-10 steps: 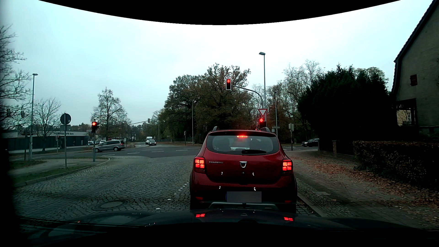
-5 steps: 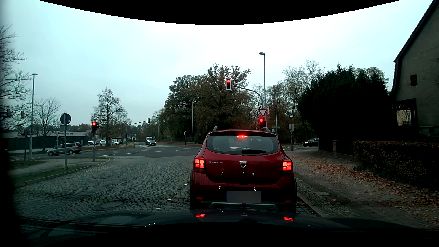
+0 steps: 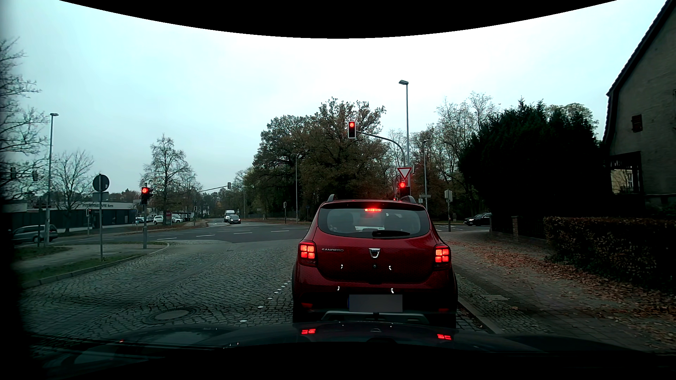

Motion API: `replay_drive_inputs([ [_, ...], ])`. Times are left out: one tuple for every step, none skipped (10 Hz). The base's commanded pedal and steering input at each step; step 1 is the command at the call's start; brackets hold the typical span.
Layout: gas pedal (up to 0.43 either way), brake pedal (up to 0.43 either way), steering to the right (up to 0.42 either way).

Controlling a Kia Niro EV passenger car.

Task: Follow the waypoints while adhering to traffic rules and regulations

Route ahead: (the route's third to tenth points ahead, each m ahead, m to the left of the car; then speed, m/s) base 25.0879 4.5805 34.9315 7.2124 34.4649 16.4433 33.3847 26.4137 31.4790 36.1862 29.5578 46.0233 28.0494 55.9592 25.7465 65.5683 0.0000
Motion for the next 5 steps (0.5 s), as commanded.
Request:
replay_drive_inputs([
  [0.0,0.409,0.003],
  [0.0,0.415,0.003],
  [0.0,0.415,0.003],
  [0.0,0.415,0.003],
  [0.0,0.409,0.003],
])
